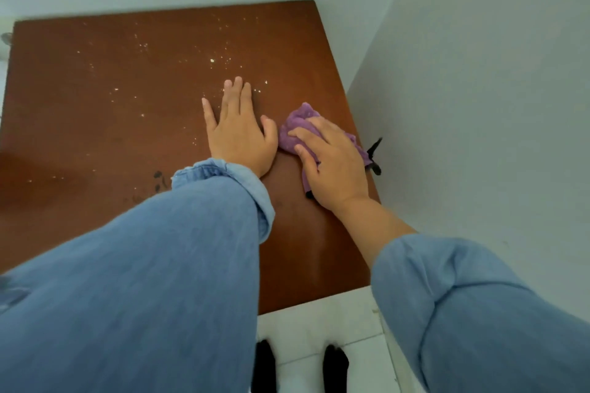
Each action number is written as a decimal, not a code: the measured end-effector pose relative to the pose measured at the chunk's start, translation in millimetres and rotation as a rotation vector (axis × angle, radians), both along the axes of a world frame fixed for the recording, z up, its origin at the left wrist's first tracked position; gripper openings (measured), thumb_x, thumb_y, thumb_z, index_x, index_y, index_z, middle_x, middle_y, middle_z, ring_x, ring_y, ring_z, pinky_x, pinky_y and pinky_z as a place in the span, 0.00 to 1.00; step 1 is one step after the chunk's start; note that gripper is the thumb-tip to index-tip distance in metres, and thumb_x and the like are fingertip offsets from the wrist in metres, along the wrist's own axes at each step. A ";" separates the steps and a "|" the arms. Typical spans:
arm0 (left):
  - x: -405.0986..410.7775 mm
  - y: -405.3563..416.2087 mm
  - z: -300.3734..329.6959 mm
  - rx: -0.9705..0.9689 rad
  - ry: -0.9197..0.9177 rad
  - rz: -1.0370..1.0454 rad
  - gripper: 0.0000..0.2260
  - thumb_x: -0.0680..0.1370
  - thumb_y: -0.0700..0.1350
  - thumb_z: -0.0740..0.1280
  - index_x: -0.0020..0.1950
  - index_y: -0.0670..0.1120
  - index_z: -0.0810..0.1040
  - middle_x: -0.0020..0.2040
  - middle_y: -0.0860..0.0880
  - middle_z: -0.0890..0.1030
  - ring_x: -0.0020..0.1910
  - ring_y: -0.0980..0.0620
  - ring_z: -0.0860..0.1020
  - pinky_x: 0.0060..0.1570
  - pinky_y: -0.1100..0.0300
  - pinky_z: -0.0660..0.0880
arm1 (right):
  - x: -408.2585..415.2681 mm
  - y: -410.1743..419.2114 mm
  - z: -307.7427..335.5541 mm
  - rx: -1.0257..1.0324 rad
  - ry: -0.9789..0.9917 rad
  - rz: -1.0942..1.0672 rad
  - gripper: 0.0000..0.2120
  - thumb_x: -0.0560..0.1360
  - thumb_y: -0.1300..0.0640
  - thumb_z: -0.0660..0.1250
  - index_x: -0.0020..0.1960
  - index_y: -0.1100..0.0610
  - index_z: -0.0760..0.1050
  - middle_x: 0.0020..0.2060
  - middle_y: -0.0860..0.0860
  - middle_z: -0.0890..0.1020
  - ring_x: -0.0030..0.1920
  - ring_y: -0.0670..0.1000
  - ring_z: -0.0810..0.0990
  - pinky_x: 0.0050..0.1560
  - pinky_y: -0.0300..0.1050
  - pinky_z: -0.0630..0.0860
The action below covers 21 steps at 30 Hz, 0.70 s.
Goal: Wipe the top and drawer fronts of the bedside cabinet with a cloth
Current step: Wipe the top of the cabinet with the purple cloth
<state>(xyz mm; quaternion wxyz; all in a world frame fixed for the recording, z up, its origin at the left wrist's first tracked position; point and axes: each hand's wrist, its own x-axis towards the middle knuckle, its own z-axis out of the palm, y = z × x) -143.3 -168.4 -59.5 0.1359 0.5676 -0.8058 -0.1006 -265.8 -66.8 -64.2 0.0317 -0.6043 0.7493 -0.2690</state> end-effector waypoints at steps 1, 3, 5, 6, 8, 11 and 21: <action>1.0 1.7 1.9 -0.014 0.000 -0.013 0.30 0.74 0.50 0.51 0.76 0.43 0.59 0.77 0.47 0.58 0.77 0.51 0.52 0.75 0.45 0.42 | -1.1 -1.9 -0.4 -0.002 0.005 0.001 0.16 0.77 0.50 0.59 0.59 0.53 0.80 0.60 0.55 0.79 0.63 0.56 0.75 0.65 0.44 0.64; 5.7 13.0 5.5 -0.027 0.003 -0.051 0.29 0.75 0.49 0.51 0.76 0.43 0.60 0.77 0.47 0.59 0.77 0.50 0.53 0.75 0.46 0.42 | -1.5 -1.7 -2.1 -0.006 0.018 -0.002 0.16 0.77 0.50 0.59 0.59 0.53 0.80 0.60 0.55 0.79 0.62 0.57 0.76 0.65 0.43 0.63; 13.4 34.7 9.3 -0.033 0.014 -0.064 0.28 0.75 0.48 0.51 0.75 0.43 0.61 0.77 0.47 0.60 0.77 0.50 0.54 0.75 0.46 0.43 | -1.0 -0.2 -2.6 0.020 0.017 0.002 0.16 0.78 0.51 0.59 0.60 0.53 0.79 0.62 0.55 0.78 0.64 0.57 0.74 0.66 0.44 0.63; 18.5 48.7 11.5 -0.036 0.024 -0.062 0.28 0.75 0.47 0.51 0.75 0.42 0.61 0.77 0.47 0.61 0.77 0.50 0.55 0.75 0.47 0.44 | -0.6 0.2 -2.1 0.041 0.010 0.008 0.15 0.78 0.51 0.60 0.61 0.53 0.78 0.63 0.55 0.77 0.65 0.56 0.73 0.67 0.46 0.64; 27.0 78.9 15.5 -0.034 0.036 -0.064 0.28 0.75 0.48 0.50 0.75 0.42 0.63 0.76 0.46 0.62 0.76 0.50 0.56 0.75 0.47 0.44 | -1.4 -1.0 1.3 0.075 -0.010 0.012 0.15 0.78 0.52 0.60 0.62 0.53 0.77 0.65 0.54 0.75 0.67 0.56 0.71 0.68 0.48 0.63; 39.5 120.8 14.4 0.003 0.004 -0.060 0.30 0.74 0.50 0.47 0.75 0.43 0.62 0.76 0.47 0.61 0.77 0.51 0.55 0.75 0.47 0.44 | -1.0 -2.0 6.5 0.119 -0.039 0.034 0.16 0.79 0.52 0.59 0.65 0.51 0.74 0.68 0.53 0.72 0.69 0.56 0.68 0.70 0.49 0.62; 47.6 142.6 -5.7 -0.005 0.001 -0.001 0.26 0.78 0.47 0.51 0.76 0.46 0.59 0.78 0.51 0.58 0.77 0.54 0.53 0.75 0.49 0.45 | -1.2 36.8 4.8 0.109 -0.024 0.202 0.17 0.77 0.50 0.62 0.65 0.51 0.73 0.66 0.49 0.73 0.67 0.52 0.70 0.67 0.45 0.64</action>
